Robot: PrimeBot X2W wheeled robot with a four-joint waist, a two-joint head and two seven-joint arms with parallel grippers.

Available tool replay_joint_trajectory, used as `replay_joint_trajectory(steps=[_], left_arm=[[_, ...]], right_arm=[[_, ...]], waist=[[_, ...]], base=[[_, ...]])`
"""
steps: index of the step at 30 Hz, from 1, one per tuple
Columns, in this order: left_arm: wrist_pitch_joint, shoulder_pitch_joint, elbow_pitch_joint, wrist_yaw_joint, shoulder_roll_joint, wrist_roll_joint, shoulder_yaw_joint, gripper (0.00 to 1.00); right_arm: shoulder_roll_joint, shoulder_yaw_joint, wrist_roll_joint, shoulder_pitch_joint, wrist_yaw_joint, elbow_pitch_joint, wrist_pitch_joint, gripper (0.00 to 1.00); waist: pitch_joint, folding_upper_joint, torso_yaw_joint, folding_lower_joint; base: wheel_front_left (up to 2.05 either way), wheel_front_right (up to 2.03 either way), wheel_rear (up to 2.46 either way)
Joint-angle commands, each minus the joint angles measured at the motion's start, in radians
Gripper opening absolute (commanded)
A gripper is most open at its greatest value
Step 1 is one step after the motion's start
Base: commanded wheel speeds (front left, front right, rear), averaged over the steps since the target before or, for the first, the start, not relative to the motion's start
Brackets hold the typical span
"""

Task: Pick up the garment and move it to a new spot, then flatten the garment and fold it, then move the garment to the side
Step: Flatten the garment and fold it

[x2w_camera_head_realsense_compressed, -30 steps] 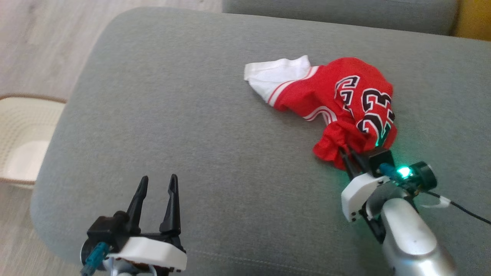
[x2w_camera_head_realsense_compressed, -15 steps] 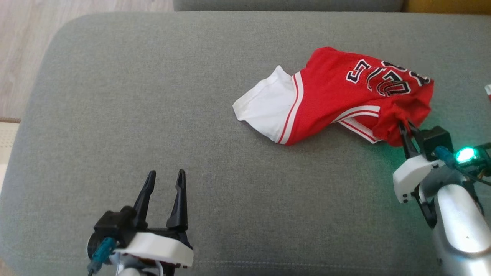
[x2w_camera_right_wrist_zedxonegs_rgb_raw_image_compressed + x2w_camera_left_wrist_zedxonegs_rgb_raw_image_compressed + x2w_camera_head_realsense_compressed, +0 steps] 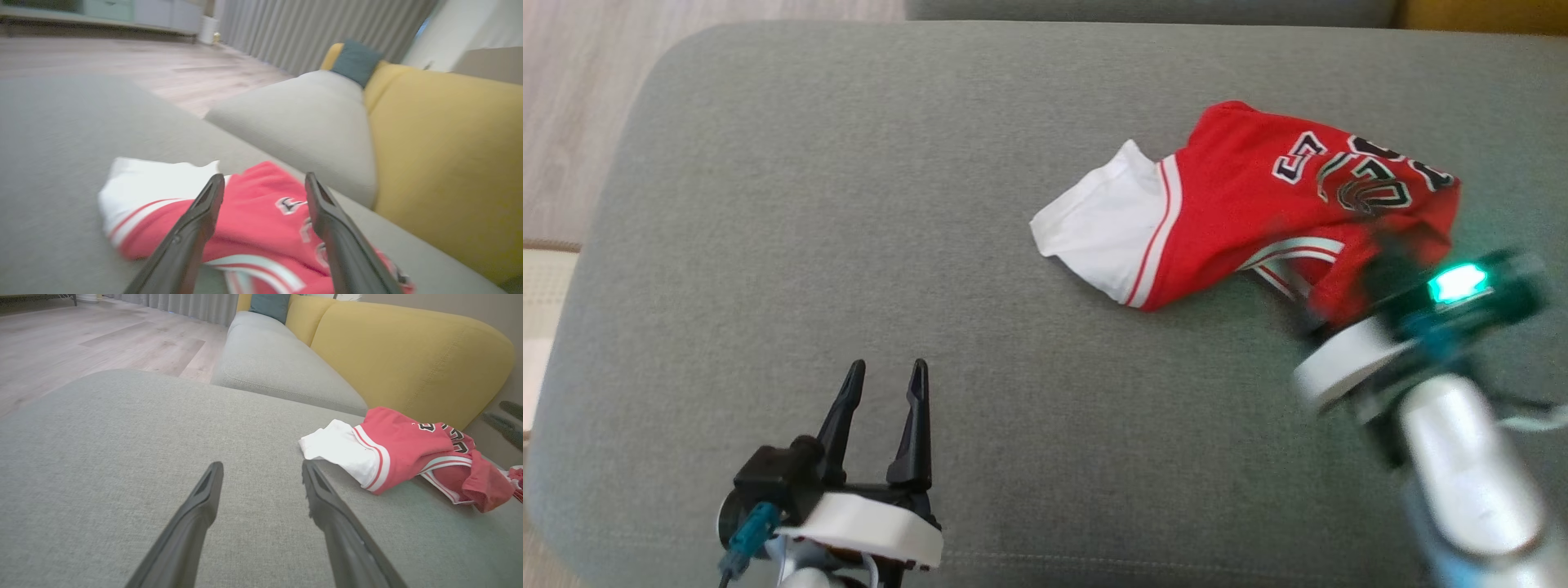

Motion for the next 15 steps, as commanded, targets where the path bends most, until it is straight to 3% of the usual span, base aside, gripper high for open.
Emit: replay_joint_trajectory(steps=[1,7,15], left_arm=[[-0.012,-0.035,-0.029,0.003,-0.006,0.007,0.027,1.0],[-0.012,-0.037,-0.029,0.007,-0.006,0.004,0.009,1.0],[-0.012,-0.027,-0.029,0.019,-0.006,-0.009,-0.006,1.0]], right_arm=[[-0.001,0.081,0.018,0.02,0.007,-0.031,0.015,1.0],[-0.052,0.29,-0.017,-0.017,0.007,0.062,0.077,1.0],[-0.063,0.327,-0.094,-0.095,0.007,0.24,0.09,1.0]], waist=[[-0.001,0.0,0.015,0.0],[0.005,0.0,0.075,0.0],[0.008,0.0,0.16,0.0]], base=[[0.0,0.0,0.0],[0.0,0.0,0.0],[0.0,0.0,0.0]])
